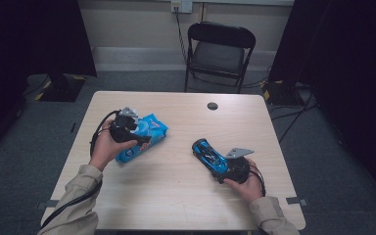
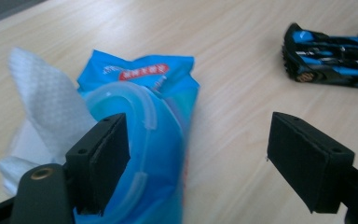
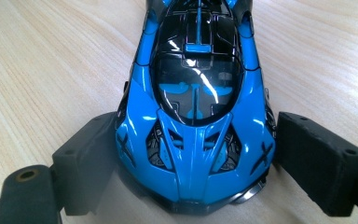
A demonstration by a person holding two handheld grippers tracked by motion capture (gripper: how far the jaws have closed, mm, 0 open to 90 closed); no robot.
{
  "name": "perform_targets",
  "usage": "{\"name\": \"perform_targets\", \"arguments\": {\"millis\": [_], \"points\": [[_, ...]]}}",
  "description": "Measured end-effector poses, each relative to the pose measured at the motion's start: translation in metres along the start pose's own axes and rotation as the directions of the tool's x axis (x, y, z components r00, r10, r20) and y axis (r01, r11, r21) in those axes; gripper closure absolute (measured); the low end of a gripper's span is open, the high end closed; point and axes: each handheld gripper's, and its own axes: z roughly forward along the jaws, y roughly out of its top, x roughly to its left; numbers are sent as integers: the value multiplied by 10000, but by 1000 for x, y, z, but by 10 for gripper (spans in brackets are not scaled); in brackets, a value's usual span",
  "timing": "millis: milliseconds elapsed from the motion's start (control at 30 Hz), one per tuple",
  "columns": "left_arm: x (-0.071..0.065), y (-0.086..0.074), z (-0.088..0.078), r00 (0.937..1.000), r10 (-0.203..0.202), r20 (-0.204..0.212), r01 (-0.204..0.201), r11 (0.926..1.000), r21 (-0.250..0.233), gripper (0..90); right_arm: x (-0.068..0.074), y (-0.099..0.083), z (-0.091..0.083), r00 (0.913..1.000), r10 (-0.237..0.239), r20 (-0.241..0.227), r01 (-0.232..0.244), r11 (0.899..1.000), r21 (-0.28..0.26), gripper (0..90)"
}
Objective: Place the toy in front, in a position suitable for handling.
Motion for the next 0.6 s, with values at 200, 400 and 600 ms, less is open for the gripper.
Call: {"name": "perform_targets", "arguments": {"millis": [200,400,600], "points": [[16,7,6,9982,-570,-208,570,9984,-9,196,0,0,0,10000,4,-2,-4,10000,0,144],[27,10,18,9954,-860,-415,864,9962,65,193,0,0,0,10000,-20,-27,20,10000,-2,145],[35,9,21,9912,-990,-876,991,9951,-31,237,0,0,0,10000,-23,-23,23,10000,-6,145]]}}
